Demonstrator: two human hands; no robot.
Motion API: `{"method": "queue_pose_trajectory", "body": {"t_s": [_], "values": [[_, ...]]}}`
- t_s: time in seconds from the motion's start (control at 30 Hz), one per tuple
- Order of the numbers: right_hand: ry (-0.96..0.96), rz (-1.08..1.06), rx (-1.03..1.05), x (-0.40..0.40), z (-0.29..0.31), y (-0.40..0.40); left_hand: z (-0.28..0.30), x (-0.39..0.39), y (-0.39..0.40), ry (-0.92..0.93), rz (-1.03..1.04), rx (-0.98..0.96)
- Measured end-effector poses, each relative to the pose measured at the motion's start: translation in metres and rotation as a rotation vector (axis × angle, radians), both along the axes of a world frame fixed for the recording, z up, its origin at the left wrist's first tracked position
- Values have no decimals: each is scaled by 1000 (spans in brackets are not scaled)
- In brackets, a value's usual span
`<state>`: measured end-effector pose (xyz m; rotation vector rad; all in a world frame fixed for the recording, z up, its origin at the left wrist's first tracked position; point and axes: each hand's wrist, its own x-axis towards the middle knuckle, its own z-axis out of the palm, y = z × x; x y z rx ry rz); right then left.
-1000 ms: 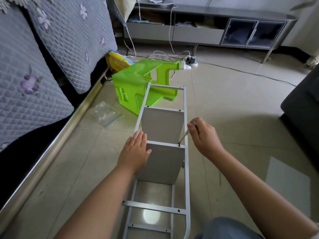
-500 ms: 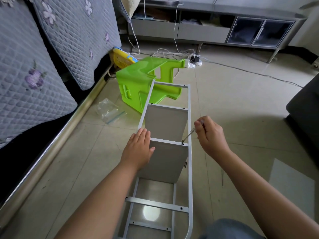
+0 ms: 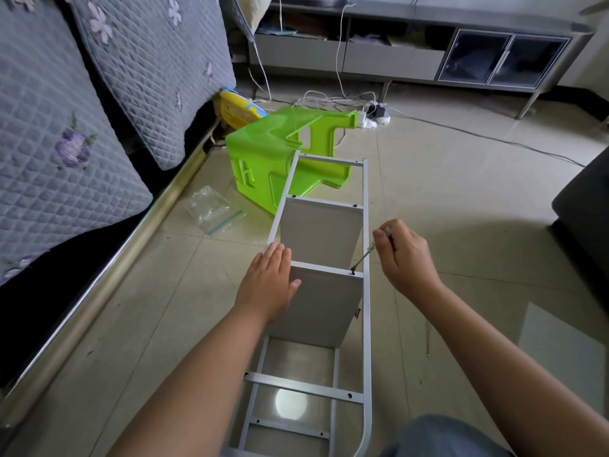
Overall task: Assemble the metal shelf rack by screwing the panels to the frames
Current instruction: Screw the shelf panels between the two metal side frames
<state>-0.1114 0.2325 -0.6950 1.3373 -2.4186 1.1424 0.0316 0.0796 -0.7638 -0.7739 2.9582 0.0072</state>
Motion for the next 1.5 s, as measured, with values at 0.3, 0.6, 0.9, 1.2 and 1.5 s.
{"method": "queue_pose_trajectory", "body": {"t_s": [0.3,0.6,0.9,1.2,1.5], "values": [[79,75,348,-9,30,-5,-3,1,-1,25,-13,38],[298,250,956,-5,75,-22,-2,1,-2,40,7,63],[508,249,1173,-1,87,-21,-1,0,-1,25,10,81],[418,187,1128,6,82,-34,-1,-1,-1,41,9,82],[529,242,1229,7,95,-31,0,-3,-1,43,12,96]]}}
